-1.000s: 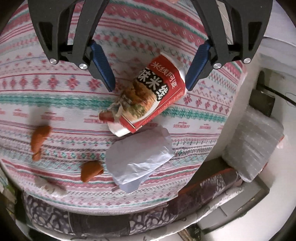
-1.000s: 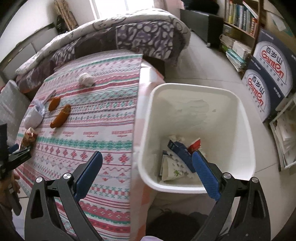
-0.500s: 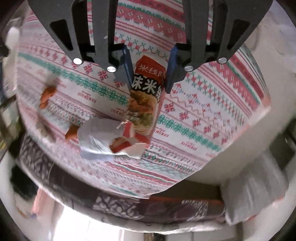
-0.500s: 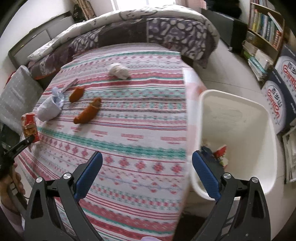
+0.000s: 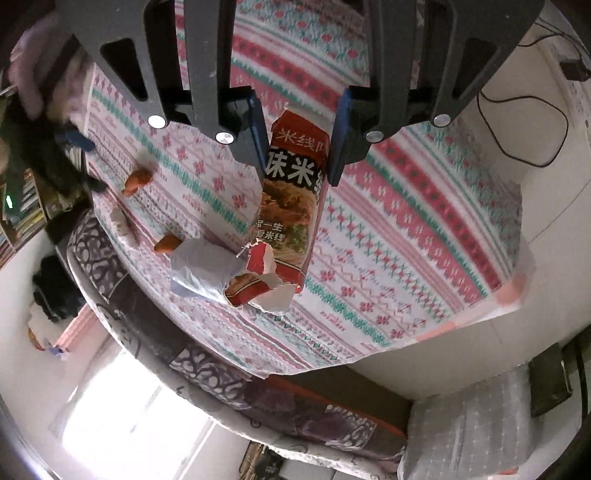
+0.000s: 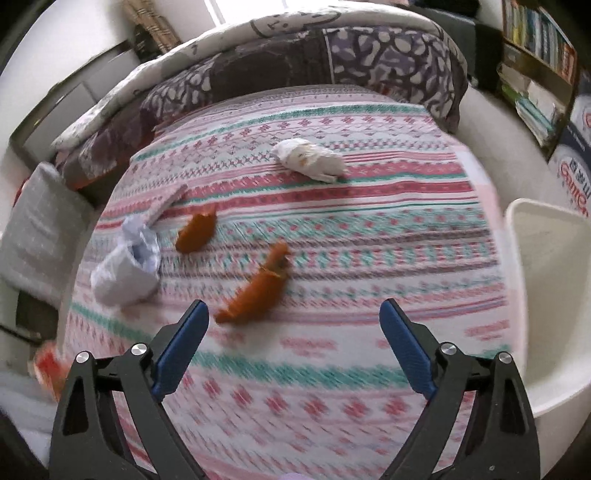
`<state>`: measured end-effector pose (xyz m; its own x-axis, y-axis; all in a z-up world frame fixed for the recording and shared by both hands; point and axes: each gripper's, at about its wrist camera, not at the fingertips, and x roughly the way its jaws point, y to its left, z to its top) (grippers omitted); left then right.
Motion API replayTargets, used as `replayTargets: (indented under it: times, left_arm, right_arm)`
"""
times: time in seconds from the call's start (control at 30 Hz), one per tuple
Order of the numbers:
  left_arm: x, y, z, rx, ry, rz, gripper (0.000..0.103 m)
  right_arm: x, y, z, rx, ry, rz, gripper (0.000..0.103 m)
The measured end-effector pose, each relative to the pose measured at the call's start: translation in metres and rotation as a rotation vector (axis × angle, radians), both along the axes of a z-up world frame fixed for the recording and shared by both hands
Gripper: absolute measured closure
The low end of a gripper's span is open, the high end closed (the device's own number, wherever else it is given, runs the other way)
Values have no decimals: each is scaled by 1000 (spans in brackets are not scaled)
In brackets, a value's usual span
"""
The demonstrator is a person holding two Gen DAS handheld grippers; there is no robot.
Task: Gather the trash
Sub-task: 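Grasp the orange sausage-shaped item with the right tool while the left tool holds the cup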
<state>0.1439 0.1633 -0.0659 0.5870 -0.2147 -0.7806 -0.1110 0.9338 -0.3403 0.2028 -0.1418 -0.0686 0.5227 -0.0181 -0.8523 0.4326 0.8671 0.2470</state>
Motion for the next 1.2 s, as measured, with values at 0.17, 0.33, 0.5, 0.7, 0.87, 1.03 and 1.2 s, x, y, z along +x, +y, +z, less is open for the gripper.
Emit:
replayTargets:
  times: [0.17, 0.33, 0.5, 0.7, 0.87, 1.03, 1.2]
  left_arm:
    - [-6, 4, -2, -18, 6, -1, 72]
    - [-8, 6, 2, -28, -9, 0, 72]
    - [-8, 10, 5, -35, -20, 9, 72]
    - [-11, 8, 11, -37, -37, 12, 72]
    - [-14, -1, 23, -32, -61, 10, 72]
    - [-18, -12, 35, -23, -83, 0, 72]
    - [-22, -24, 44, -14, -97, -15, 72]
  right_arm:
    - [25, 14, -15, -46, 43, -28, 27]
    - [37, 21, -34, -60, 100, 23, 67]
    - [27, 19, -33, -66, 67, 69, 87]
    - [5, 16, -19, -47, -7, 145, 89]
    - [-15, 11, -3, -23, -59, 157, 89]
    - [-31, 9, 15, -47, -108, 172, 89]
    - [-46, 6, 29, -77, -146, 186, 89]
